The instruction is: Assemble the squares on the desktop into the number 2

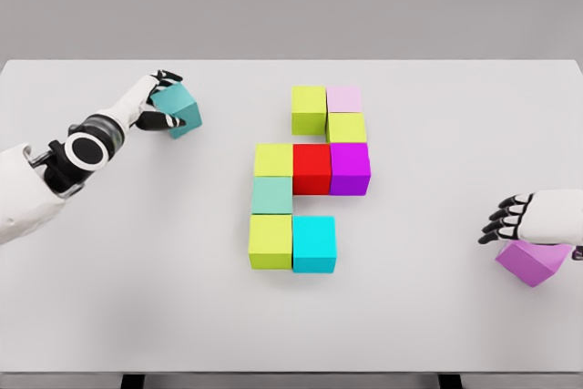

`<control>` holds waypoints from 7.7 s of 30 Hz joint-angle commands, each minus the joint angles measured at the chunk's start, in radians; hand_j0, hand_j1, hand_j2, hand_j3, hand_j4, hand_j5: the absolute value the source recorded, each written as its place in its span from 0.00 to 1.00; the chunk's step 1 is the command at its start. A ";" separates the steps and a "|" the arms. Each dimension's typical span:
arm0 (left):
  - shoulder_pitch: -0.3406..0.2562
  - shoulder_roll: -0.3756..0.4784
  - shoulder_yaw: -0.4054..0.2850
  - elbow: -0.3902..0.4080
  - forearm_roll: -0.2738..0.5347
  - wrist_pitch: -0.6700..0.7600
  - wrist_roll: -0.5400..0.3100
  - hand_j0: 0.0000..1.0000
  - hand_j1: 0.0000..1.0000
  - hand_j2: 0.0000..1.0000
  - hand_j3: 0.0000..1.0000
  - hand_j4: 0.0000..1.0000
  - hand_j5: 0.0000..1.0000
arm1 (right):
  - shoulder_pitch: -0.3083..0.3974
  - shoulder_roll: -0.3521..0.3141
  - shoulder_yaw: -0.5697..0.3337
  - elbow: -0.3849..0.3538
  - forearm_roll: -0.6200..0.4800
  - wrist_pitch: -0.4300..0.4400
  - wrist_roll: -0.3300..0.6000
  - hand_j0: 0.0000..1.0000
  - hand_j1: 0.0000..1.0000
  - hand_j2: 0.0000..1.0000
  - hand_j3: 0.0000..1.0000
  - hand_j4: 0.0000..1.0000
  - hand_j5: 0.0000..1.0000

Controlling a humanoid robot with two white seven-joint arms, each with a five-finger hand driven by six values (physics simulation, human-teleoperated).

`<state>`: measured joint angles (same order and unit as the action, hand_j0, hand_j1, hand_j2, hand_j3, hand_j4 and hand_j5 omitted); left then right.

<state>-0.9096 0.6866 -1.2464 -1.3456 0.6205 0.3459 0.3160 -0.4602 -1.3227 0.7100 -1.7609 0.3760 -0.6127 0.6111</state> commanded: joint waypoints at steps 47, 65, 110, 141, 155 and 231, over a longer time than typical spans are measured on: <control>-0.049 -0.154 -0.002 0.000 -0.274 -0.200 -0.192 0.71 0.71 0.71 0.71 0.71 0.71 | -0.014 0.125 -0.083 0.021 -0.085 0.002 0.000 0.56 0.56 0.56 0.56 0.56 0.56; -0.049 -0.157 -0.005 0.000 -0.277 -0.199 -0.190 0.92 0.92 0.92 0.92 0.92 0.92 | -0.078 0.261 -0.046 0.001 -0.085 0.002 0.000 0.56 0.56 0.56 0.56 0.56 0.56; -0.041 -0.295 -0.002 0.204 -0.265 -0.180 -0.189 0.92 0.92 0.92 0.92 0.92 0.92 | -0.262 0.341 0.134 0.001 -0.104 0.002 0.000 1.00 1.00 1.00 1.00 1.00 1.00; -0.092 0.096 -0.165 0.074 -0.320 -0.395 -0.388 1.00 1.00 1.00 1.00 1.00 1.00 | -0.017 0.129 -0.009 0.005 0.006 0.002 0.000 1.00 1.00 1.00 1.00 1.00 1.00; -0.275 -0.154 -0.081 0.250 -0.486 -0.094 -0.927 1.00 1.00 1.00 1.00 1.00 1.00 | -0.020 0.209 0.003 0.001 0.006 0.002 0.000 1.00 1.00 1.00 1.00 1.00 1.00; -0.255 -0.105 -0.059 0.198 -0.447 -0.203 -0.927 1.00 1.00 1.00 1.00 1.00 1.00 | -0.115 0.292 0.118 -0.003 -0.057 0.002 0.000 1.00 1.00 1.00 1.00 1.00 1.00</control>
<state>-1.1628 0.5813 -1.3062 -1.1494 0.1726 0.1426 -0.6110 -0.5737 -1.0289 0.8265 -1.7642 0.3258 -0.6132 0.6112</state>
